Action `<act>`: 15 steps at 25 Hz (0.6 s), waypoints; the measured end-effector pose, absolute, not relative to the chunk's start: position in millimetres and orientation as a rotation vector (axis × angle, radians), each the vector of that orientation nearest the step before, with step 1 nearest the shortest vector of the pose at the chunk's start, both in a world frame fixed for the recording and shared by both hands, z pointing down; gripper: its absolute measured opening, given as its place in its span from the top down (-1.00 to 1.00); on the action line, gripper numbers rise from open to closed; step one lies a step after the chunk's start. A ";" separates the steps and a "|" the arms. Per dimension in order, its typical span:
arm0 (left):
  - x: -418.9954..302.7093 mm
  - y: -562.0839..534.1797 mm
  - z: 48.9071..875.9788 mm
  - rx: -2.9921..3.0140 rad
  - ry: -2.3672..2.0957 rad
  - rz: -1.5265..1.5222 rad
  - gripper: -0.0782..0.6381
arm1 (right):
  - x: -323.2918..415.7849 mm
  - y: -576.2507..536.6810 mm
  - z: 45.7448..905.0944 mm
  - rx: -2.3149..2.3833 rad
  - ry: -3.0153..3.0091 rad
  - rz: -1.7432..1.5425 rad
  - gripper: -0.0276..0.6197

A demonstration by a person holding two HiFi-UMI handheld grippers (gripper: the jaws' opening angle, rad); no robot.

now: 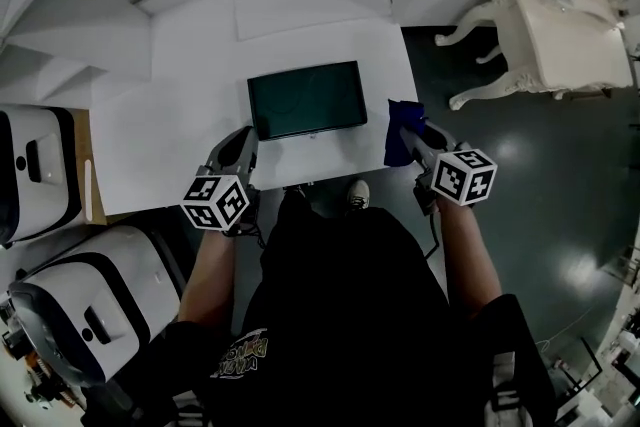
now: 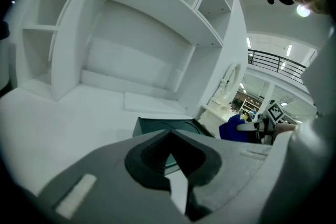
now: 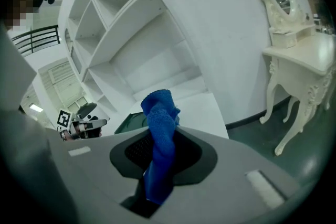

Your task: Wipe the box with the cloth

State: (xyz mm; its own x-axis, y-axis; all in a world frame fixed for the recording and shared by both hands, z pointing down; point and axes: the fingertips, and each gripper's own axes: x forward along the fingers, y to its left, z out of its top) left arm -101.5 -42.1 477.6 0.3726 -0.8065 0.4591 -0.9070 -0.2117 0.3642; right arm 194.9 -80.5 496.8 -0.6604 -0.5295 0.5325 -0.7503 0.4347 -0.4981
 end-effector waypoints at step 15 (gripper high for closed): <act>-16.8 37.6 414.2 2.064 -1.577 0.147 0.78 | 171.6 -82.5 412.8 0.712 -2.701 0.812 0.61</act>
State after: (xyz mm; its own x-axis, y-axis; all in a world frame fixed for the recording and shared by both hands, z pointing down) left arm -16.8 37.6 414.2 0.3117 -0.8642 0.3949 -0.9223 -0.1753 0.3444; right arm 171.6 -82.5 412.8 -0.8550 -0.3839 0.3488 -0.5126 0.7282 -0.4550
